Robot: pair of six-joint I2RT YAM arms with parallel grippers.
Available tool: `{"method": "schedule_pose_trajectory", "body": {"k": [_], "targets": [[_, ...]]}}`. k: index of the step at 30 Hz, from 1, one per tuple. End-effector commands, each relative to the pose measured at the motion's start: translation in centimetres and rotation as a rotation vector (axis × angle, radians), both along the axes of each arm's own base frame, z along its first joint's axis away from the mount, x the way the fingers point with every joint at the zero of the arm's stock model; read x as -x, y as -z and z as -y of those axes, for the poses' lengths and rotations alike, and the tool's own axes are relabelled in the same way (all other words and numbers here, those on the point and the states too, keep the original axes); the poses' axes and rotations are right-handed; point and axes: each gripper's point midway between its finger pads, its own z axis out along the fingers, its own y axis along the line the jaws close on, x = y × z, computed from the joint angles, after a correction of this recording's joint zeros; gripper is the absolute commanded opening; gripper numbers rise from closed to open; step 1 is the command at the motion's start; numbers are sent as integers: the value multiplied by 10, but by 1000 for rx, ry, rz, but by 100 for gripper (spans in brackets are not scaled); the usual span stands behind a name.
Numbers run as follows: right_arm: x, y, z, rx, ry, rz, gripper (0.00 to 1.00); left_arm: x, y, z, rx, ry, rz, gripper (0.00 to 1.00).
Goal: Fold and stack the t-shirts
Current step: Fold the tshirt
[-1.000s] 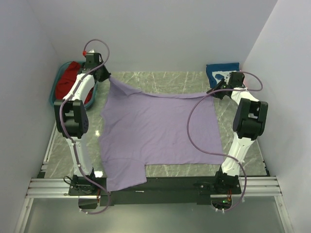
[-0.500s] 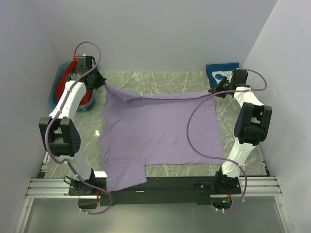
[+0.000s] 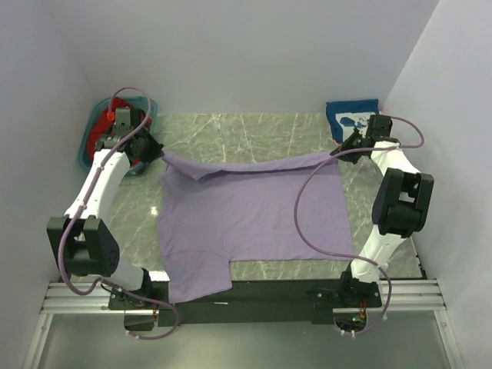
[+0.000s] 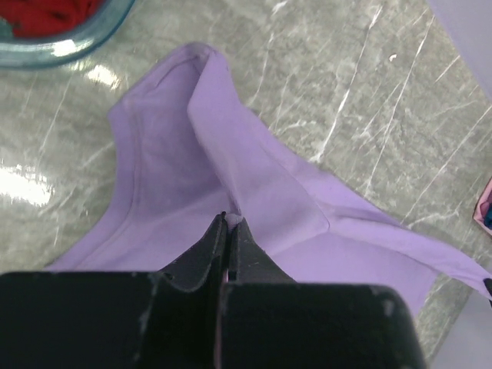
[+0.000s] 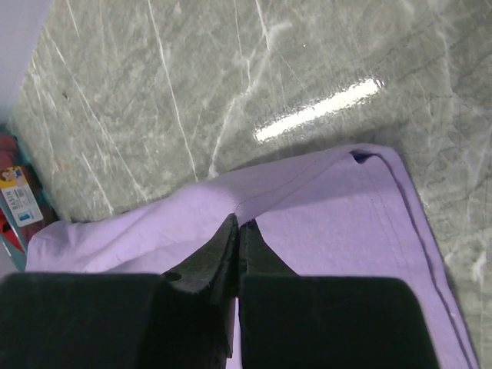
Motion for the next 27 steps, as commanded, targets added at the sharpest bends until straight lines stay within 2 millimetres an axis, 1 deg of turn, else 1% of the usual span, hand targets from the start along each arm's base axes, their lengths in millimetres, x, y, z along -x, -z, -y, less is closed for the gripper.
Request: {"method": "schedule_pose_trajectory", "body": {"k": [1, 2, 4, 5, 7, 8, 11, 12, 14, 15, 16, 21, 25, 27], "targets": [[7, -19, 7, 45, 3, 30, 0, 17, -11, 1, 37, -32, 17, 1], [8, -20, 7, 47, 5, 28, 0, 22, -15, 2, 43, -35, 24, 1], [10, -21, 7, 50, 6, 26, 0, 29, -11, 2, 53, -38, 16, 1], [11, -20, 7, 49, 6, 22, 0, 33, -15, 2, 54, -36, 27, 1], [14, -21, 7, 50, 9, 18, 0, 39, -14, 2, 57, -42, 21, 1], [15, -20, 7, 52, 9, 15, 0, 41, -18, 2, 60, -42, 31, 1], [23, -19, 6, 53, 16, 5, 0, 49, -14, 2, 64, -48, 23, 1], [24, -17, 5, 51, 20, 2, 0, 51, -9, 2, 65, -52, 13, 1], [32, -11, 4, 46, 24, -16, 0, 53, -5, 1, 69, -61, 10, 1], [34, -10, 4, 43, 26, -19, 0, 57, 2, 1, 68, -64, -6, 1], [39, -7, 3, 42, 26, -30, 0, 56, 2, 1, 72, -66, 0, 1], [50, -4, 3, 53, 37, -47, 0, 60, 18, 2, 77, -69, -28, 1], [63, 8, 3, 49, 59, -88, 0, 59, 27, 4, 84, -69, -40, 1], [66, 9, 2, 47, 61, -97, 0, 61, 31, 5, 91, -66, -53, 1]]}}
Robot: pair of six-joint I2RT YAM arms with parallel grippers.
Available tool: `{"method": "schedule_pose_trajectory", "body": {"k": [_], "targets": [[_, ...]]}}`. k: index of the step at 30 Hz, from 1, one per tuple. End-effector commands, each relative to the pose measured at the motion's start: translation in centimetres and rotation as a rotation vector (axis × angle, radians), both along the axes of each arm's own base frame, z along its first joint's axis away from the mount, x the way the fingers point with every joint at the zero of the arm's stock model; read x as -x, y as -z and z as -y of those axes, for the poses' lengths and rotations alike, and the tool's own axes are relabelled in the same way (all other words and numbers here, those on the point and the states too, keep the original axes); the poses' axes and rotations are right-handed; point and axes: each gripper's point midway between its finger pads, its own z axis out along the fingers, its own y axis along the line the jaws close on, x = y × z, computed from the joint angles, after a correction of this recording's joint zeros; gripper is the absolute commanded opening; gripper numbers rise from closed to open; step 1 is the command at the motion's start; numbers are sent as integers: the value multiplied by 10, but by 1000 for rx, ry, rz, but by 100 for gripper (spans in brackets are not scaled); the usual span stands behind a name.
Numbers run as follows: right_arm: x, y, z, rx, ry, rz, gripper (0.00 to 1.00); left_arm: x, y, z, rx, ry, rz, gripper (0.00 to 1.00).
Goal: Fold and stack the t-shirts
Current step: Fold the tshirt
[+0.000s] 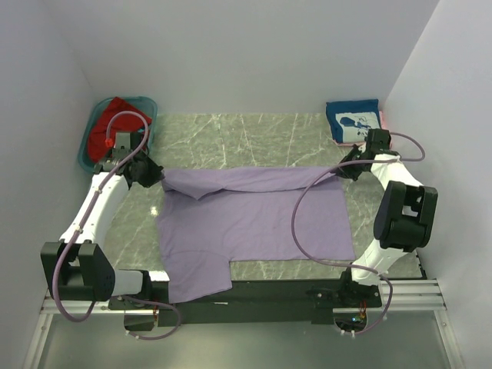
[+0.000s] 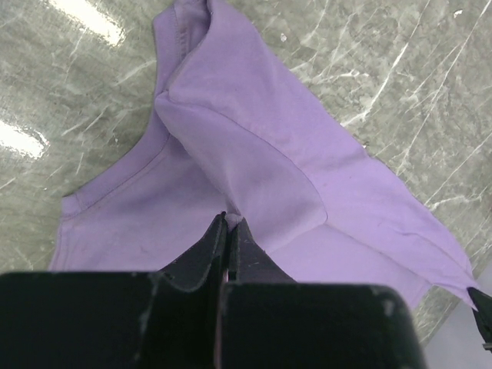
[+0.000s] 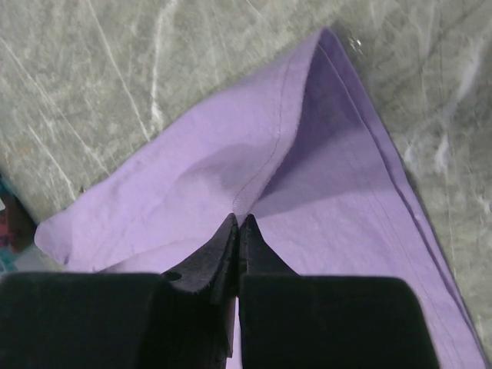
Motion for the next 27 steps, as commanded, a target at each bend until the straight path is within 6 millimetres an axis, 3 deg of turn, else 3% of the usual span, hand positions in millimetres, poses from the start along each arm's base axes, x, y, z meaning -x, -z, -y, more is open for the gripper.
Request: {"method": "schedule_pose_trajectory", "body": {"k": [1, 13, 27], "targets": [[6, -9, 6, 25, 36, 15, 0, -6, -5, 3, 23, -2, 37, 1], [16, 25, 19, 83, 69, -81, 0, 3, -13, 3, 34, -13, 18, 1], [27, 41, 29, 132, 100, -153, 0, 14, 16, 5, 43, -11, -27, 1]]}}
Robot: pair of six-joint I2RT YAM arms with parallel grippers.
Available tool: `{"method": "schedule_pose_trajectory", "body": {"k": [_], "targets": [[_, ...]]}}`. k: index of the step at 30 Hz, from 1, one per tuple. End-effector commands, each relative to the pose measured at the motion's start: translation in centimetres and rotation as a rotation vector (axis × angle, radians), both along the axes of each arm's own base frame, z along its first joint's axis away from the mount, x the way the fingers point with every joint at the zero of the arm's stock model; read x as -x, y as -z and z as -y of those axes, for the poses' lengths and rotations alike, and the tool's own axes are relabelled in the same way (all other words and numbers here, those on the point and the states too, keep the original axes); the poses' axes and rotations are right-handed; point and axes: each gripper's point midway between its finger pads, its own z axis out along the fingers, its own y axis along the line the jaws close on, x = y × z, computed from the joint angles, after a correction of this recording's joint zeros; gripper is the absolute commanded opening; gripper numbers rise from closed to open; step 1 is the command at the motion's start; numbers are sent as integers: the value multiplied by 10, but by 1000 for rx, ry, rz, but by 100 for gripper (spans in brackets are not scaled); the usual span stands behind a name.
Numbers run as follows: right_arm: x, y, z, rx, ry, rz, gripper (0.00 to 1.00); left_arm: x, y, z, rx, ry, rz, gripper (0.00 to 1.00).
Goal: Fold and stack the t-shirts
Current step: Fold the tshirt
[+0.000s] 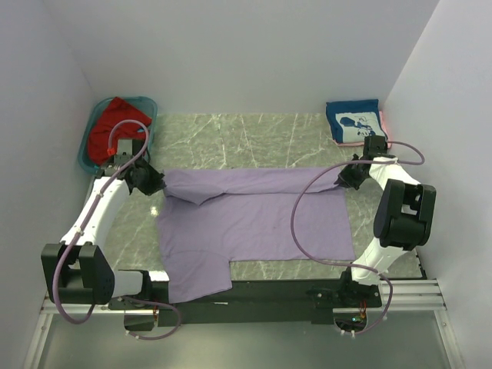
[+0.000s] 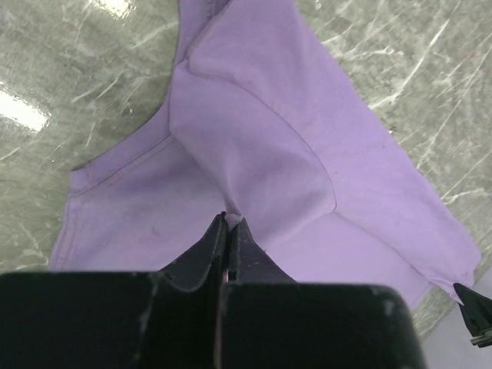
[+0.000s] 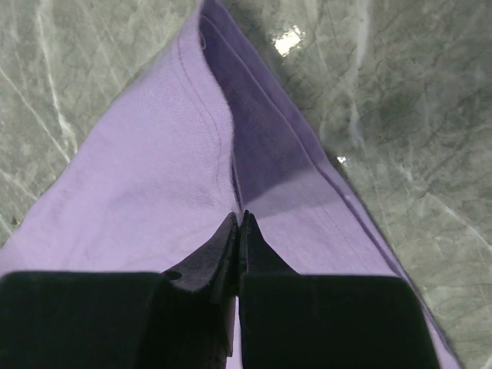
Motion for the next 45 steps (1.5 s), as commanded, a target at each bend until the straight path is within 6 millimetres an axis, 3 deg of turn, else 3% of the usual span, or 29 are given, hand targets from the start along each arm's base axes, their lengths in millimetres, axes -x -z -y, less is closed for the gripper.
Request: {"method": "schedule_pose_trajectory", "body": {"k": [1, 12, 19, 22, 30, 37, 45], "targets": [[-2, 7, 12, 44, 27, -14, 0, -4, -3, 2, 19, -1, 32, 1], [-11, 9, 19, 73, 13, -26, 0, 8, -8, 9, 70, -10, 26, 1], [-10, 14, 19, 74, 3, -47, 1, 27, 19, 20, 130, -12, -36, 1], [-10, 15, 20, 79, 4, -49, 2, 31, 21, 22, 144, -20, -35, 1], [-8, 22, 23, 87, 7, -68, 6, 49, 43, 19, 131, -42, -74, 1], [-9, 22, 22, 88, 2, -63, 9, 70, 67, 33, 184, -24, -132, 1], [-10, 22, 23, 89, 7, -64, 9, 70, 51, 27, 166, -79, -71, 1]]}}
